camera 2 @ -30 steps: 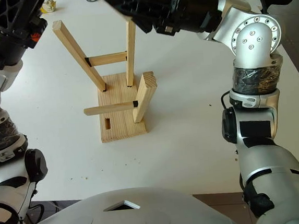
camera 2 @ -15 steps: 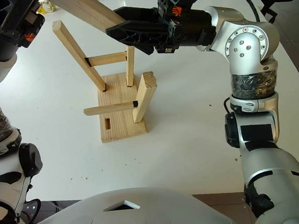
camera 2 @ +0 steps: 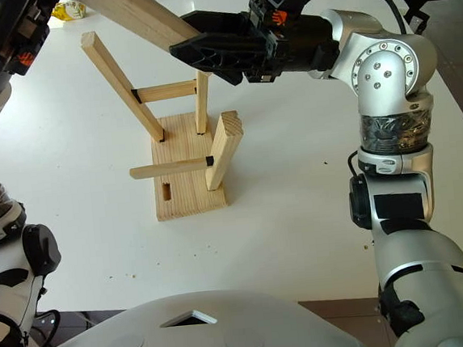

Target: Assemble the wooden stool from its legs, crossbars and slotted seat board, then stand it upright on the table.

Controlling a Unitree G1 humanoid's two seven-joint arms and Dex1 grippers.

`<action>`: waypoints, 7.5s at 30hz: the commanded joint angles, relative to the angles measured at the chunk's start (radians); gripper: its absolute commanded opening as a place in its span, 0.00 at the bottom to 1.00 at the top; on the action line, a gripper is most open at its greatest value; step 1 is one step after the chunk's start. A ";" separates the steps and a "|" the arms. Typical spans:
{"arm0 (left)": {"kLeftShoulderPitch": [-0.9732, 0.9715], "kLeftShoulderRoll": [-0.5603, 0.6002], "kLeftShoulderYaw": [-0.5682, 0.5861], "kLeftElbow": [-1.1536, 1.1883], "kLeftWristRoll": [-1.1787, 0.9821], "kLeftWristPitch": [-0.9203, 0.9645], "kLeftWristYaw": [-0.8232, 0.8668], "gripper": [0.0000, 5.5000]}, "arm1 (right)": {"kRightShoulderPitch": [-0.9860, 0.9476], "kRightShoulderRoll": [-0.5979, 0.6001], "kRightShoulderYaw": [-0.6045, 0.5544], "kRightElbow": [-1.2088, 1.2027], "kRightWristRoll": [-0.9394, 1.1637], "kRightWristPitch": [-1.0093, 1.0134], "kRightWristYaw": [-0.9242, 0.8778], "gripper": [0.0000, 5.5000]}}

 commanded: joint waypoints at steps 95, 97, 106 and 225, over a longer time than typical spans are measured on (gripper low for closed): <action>1.041 -0.095 -0.201 -0.527 0.865 -0.576 -0.034 0.37 | 0.071 0.038 -0.249 0.238 -0.191 -0.309 -0.426 0.93; 1.073 -0.131 -0.236 -0.571 0.875 -0.597 0.007 0.37 | 0.070 0.035 -0.248 0.236 -0.188 -0.292 -0.424 0.93; 1.136 -0.136 -0.262 -0.507 0.921 -0.700 -0.015 0.37 | 0.037 0.042 -0.234 0.264 -0.201 -0.270 -0.407 0.93; 0.595 0.481 -0.378 -0.182 0.806 -0.241 -0.333 0.37 | 0.354 0.183 -0.512 -0.119 0.093 -0.292 -0.852 0.93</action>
